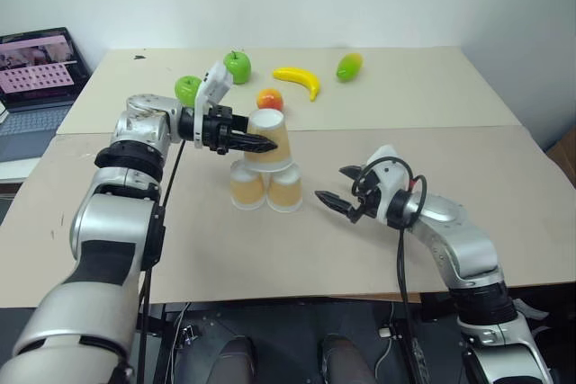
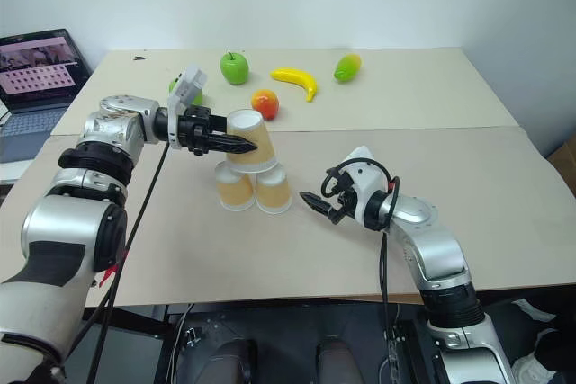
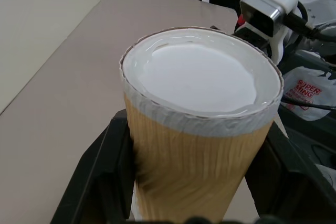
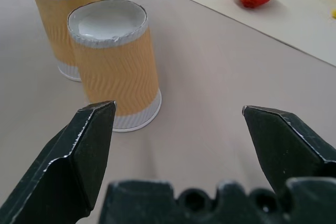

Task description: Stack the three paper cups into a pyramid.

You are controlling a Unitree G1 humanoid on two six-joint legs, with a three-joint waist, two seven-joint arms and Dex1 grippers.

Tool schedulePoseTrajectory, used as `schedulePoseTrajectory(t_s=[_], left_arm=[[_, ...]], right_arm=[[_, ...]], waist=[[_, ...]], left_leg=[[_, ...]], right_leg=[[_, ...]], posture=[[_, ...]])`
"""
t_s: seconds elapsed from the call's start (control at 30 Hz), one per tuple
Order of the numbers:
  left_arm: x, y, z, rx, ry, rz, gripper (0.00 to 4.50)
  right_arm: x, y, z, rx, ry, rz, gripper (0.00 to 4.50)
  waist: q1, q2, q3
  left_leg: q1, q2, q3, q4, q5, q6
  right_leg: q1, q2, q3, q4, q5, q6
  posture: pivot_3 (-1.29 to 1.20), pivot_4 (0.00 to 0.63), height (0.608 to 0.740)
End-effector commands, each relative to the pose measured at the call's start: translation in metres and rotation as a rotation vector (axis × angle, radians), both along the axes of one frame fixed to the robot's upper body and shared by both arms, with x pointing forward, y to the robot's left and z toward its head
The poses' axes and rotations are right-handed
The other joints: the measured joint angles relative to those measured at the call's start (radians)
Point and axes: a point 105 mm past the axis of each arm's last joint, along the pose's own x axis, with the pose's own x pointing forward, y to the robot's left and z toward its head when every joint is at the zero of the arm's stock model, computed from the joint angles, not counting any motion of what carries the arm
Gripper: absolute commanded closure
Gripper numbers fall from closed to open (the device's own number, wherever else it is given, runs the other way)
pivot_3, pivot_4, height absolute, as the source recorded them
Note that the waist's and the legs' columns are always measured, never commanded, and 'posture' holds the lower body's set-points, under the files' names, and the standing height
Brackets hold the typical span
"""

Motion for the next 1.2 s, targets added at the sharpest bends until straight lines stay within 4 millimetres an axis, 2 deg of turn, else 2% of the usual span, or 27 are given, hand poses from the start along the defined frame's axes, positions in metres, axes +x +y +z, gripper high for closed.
schedulePoseTrajectory(t_s=[0.03,0.17,0.27,0.33,0.37,0.87,1.2], left_arm=[[-0.001,0.0,0.009,0.02,-0.042,-0.015,1.76],[0.0,0.003,0.005,0.037,-0.045,-0.009,1.76],[0.0,0.004,0.003,0.042,-0.051,-0.006,0.99],[0.0,0.005,0.004,0.041,-0.057,-0.006,0.16],[0.0,0.005,0.004,0.039,-0.061,-0.004,0.02],[0.002,0.011,0.026,-0.009,-0.099,0.026,0.02],[0.002,0.023,0.045,-0.052,-0.119,0.069,0.02]], right_arm=[[-0.003,-0.003,0.013,0.009,-0.044,-0.005,0.0],[-0.003,-0.003,0.014,0.01,-0.045,-0.004,0.0],[-0.002,-0.003,0.015,0.012,-0.047,-0.005,0.0],[-0.001,-0.003,0.015,0.013,-0.048,-0.005,0.0],[-0.001,-0.003,0.015,0.014,-0.047,-0.004,0.0],[0.0,0.001,0.013,0.017,-0.04,0.02,0.0],[0.005,0.002,0.013,0.011,-0.041,0.04,0.0]], waist=[[0.0,0.0,0.0],[0.0,0.0,0.0],[0.0,0.0,0.0],[0.0,0.0,0.0],[0.0,0.0,0.0],[0.0,0.0,0.0],[-0.001,0.0,0.0]], left_leg=[[0.0,0.0,0.0,0.0,0.0,0.0],[0.0,0.0,0.0,0.0,0.0,0.0],[0.0,0.0,0.0,0.0,0.0,0.0],[0.0,0.0,0.0,0.0,0.0,0.0],[0.0,0.0,0.0,0.0,0.0,0.0],[0.0,0.0,0.0,0.0,0.0,0.0],[0.0,0.0,0.0,0.001,0.0,0.0]], right_leg=[[0.0,0.0,0.0,0.0,0.0,0.0],[0.0,0.0,0.0,0.0,0.0,0.0],[0.0,0.0,0.0,0.0,0.0,0.0],[0.0,0.0,0.0,0.0,0.0,0.0],[0.0,0.0,0.0,0.0,0.0,0.0],[0.0,0.0,0.0,0.0,0.0,0.0],[0.0,0.0,0.0,0.001,0.0,0.0]], posture=[[0.0,0.15,0.732],[0.0,0.15,0.732],[0.0,0.15,0.732],[0.0,0.15,0.732],[0.0,0.15,0.732],[0.0,0.15,0.732],[0.0,0.15,0.732]])
